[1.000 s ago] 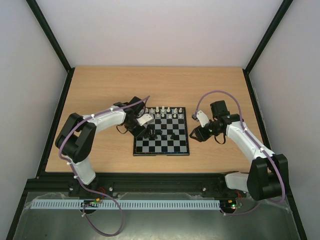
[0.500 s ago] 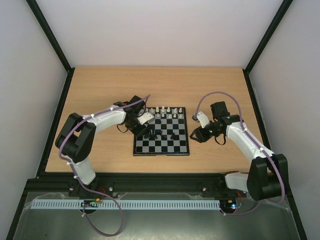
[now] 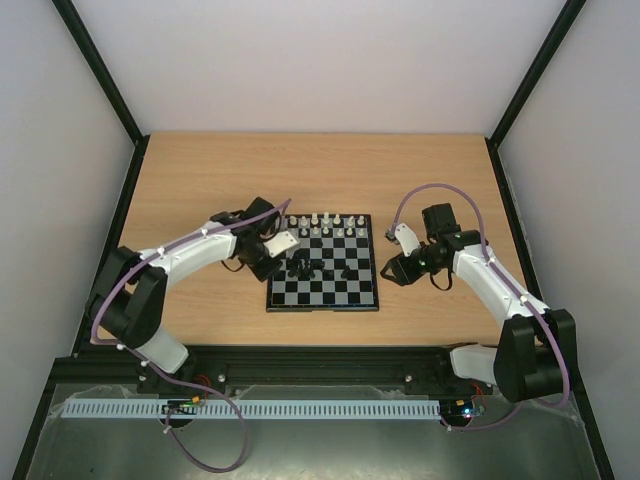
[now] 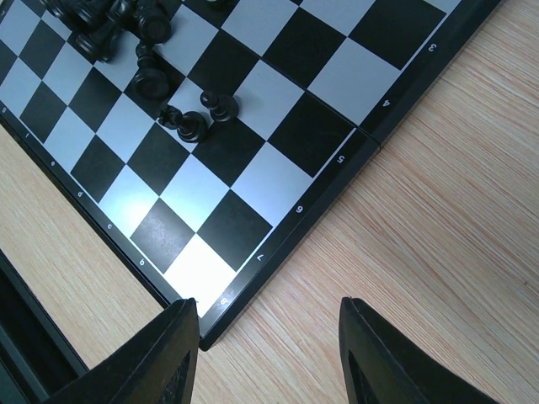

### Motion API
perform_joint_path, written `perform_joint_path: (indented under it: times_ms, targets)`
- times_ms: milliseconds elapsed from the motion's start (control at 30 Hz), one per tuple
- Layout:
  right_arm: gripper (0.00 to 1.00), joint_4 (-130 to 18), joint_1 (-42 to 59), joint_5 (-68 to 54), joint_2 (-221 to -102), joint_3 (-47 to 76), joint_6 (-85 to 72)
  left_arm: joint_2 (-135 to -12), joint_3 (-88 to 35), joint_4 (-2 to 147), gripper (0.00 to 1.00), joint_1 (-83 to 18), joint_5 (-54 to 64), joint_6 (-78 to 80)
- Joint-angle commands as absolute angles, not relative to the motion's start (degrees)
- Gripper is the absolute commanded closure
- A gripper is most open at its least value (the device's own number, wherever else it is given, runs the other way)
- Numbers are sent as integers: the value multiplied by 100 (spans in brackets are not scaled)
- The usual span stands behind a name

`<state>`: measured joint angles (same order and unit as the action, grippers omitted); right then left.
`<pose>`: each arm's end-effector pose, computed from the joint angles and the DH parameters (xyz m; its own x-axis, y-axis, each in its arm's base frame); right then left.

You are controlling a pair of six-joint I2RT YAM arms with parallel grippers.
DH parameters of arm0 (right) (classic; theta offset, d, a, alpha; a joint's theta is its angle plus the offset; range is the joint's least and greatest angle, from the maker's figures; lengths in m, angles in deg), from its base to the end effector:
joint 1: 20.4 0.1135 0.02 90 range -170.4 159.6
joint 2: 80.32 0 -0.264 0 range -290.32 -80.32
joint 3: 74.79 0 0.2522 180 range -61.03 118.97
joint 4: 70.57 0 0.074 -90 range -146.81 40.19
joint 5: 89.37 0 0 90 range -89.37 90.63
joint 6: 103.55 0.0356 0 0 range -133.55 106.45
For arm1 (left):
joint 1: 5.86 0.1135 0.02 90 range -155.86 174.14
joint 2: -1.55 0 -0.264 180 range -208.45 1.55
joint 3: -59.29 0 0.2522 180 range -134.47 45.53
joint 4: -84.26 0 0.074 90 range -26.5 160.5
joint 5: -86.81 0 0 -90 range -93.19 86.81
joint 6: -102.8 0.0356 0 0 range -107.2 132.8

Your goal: Set up the chess pieces on the board

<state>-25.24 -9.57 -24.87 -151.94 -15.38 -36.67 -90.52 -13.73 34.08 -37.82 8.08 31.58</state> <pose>0.2331 0.0602 0.2211 -0.6065 -0.4769 -0.6362 -0.6901 0.7131 0.1233 0.2564 -0.1682 0.1932 -0.5650 0.7246 -0.3946 0.8025 0.5937 -0.0588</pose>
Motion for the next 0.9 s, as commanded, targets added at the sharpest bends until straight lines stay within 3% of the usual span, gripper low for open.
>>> perform_joint_path:
  times_ms: [0, 167, 867]
  targets:
    - [53, -2420, -978, -2574, -15184, -1596, -3663, -8802, -1019, 3025, 93, -3823, 1137, 3566]
    - [53, -2429, -979, -2604, -15243, -1594, -3667, -8760, -916, 2688, 93, -3919, 1794, 3923]
    - [53, -2552, -979, -2579, -15196, -1753, -3676, -9051, -864, 2726, 94, -4143, 1464, 3951]
